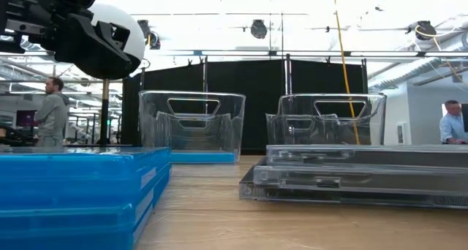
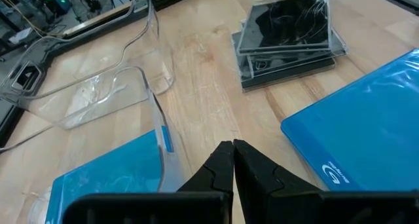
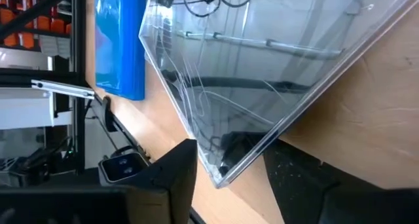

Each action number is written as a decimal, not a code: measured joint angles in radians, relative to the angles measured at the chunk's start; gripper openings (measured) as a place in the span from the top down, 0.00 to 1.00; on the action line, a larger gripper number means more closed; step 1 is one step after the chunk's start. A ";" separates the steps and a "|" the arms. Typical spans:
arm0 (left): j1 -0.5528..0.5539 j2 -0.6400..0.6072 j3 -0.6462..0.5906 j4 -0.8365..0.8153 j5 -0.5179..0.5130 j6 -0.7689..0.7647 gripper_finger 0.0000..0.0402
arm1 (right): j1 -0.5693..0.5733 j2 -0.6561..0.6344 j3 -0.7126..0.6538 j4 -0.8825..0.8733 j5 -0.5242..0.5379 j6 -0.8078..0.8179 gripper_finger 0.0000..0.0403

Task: Pick & place jewel cases by type
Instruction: Put the black cd case into the right transparent bin

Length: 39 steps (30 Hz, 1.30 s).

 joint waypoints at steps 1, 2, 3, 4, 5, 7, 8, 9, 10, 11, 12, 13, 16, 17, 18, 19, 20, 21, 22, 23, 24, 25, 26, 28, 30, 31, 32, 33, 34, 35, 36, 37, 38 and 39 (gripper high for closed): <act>0.000 0.000 0.000 -0.001 0.000 0.000 0.95 | -0.001 0.004 0.000 -0.001 0.000 -0.001 0.60; 0.000 0.000 0.000 -0.004 0.000 0.000 0.95 | 0.000 0.007 0.000 -0.002 0.000 -0.001 0.61; 0.000 0.000 0.000 -0.007 0.000 0.000 0.95 | 0.000 0.010 0.000 -0.002 -0.001 -0.001 0.62; 0.000 0.000 0.000 -0.009 0.000 0.000 0.95 | 0.000 0.017 0.000 -0.002 -0.003 -0.001 0.63; 0.000 0.000 0.000 -0.011 0.000 0.000 0.95 | 0.000 0.022 0.000 -0.001 -0.004 -0.001 0.64; 0.000 0.000 0.000 -0.012 0.000 0.000 0.95 | 0.000 0.031 0.000 0.000 -0.004 -0.003 0.67; 0.000 0.000 0.000 -0.012 0.000 0.000 0.95 | 0.000 0.035 0.000 0.001 -0.004 -0.006 0.69; 0.000 0.000 0.000 -0.012 0.000 0.000 0.95 | 0.000 0.038 0.000 -0.001 -0.003 -0.010 0.71; 0.000 0.000 0.000 -0.012 0.000 -0.001 0.95 | 0.000 0.040 0.000 -0.003 -0.003 -0.015 0.74; 0.000 0.000 0.000 -0.012 0.000 -0.001 0.95 | 0.000 0.040 0.000 -0.004 -0.003 -0.022 0.77; 0.000 0.000 0.000 -0.012 0.000 -0.001 0.95 | 0.000 0.040 0.000 -0.005 -0.003 -0.031 0.80; 0.000 0.000 0.000 -0.012 0.000 -0.002 0.95 | 0.000 0.041 0.000 -0.006 -0.003 -0.037 0.84; 0.000 0.000 0.000 -0.012 0.000 -0.005 0.95 | 0.000 0.041 0.000 -0.008 -0.002 -0.060 0.96; 0.000 0.000 0.000 -0.012 0.000 -0.005 0.95 | 0.001 0.041 0.000 -0.008 -0.002 -0.071 0.98; 0.000 0.000 0.000 -0.012 0.000 -0.005 0.95 | 0.001 0.041 0.000 -0.009 -0.002 -0.076 0.99; 0.000 0.000 0.000 -0.012 0.000 -0.007 0.95 | 0.001 0.041 0.000 -0.010 -0.002 -0.075 0.98; 0.000 0.000 0.000 -0.012 0.000 -0.011 0.95 | 0.001 0.041 0.000 -0.010 0.000 -0.073 0.98; 0.000 0.000 0.000 -0.012 0.000 -0.015 0.95 | 0.001 0.041 0.000 -0.010 0.002 -0.073 0.98; 0.000 0.000 0.000 -0.012 0.000 -0.015 0.95 | 0.001 0.041 0.000 -0.010 0.002 -0.073 0.98; 0.000 0.000 0.000 -0.012 0.000 -0.016 0.95 | 0.001 0.041 0.000 -0.010 0.001 -0.073 0.98; 0.000 0.000 0.000 -0.012 0.000 -0.016 0.95 | 0.001 0.041 0.000 -0.010 0.000 -0.074 0.99; 0.000 0.000 0.000 -0.012 0.000 -0.019 0.95 | 0.001 0.041 0.000 -0.010 0.000 -0.075 0.99; 0.000 0.000 0.000 -0.012 0.000 -0.024 0.95 | 0.001 0.041 0.000 -0.010 0.000 -0.075 1.00; 0.000 0.000 0.000 -0.012 0.001 -0.027 0.95 | 0.003 0.041 0.000 -0.006 0.000 -0.078 0.99; 0.000 0.000 0.000 -0.012 0.001 -0.029 0.95 | 0.008 0.041 0.000 0.014 0.000 -0.107 0.99; 0.000 0.000 0.000 -0.012 0.001 -0.029 0.95 | 0.010 0.041 0.000 0.030 0.000 -0.128 0.99; 0.000 0.000 0.000 -0.012 0.001 -0.029 0.95 | 0.011 0.041 0.000 0.046 -0.001 -0.149 0.99; 0.000 0.000 0.000 -0.012 0.001 -0.028 0.95 | 0.015 0.041 0.000 0.063 0.000 -0.165 0.99; 0.000 0.000 0.000 -0.012 0.001 -0.028 0.95 | 0.019 0.041 -0.001 0.085 0.000 -0.176 0.99; 0.000 0.000 0.000 -0.012 0.001 -0.029 0.95 | 0.020 0.041 -0.001 0.110 0.001 -0.190 0.99; 0.000 0.000 0.000 -0.012 0.001 -0.035 0.95 | 0.020 0.040 -0.001 0.135 0.001 -0.208 0.99; 0.000 0.000 0.000 -0.012 0.001 -0.039 0.95 | 0.020 0.040 -0.001 0.165 0.002 -0.224 0.99; 0.000 0.000 0.000 -0.011 0.001 -0.042 0.95 | 0.019 0.041 -0.001 0.189 0.003 -0.240 0.99; 0.000 0.000 0.000 -0.011 0.001 -0.042 0.95 | 0.017 0.041 -0.001 0.205 0.004 -0.251 0.99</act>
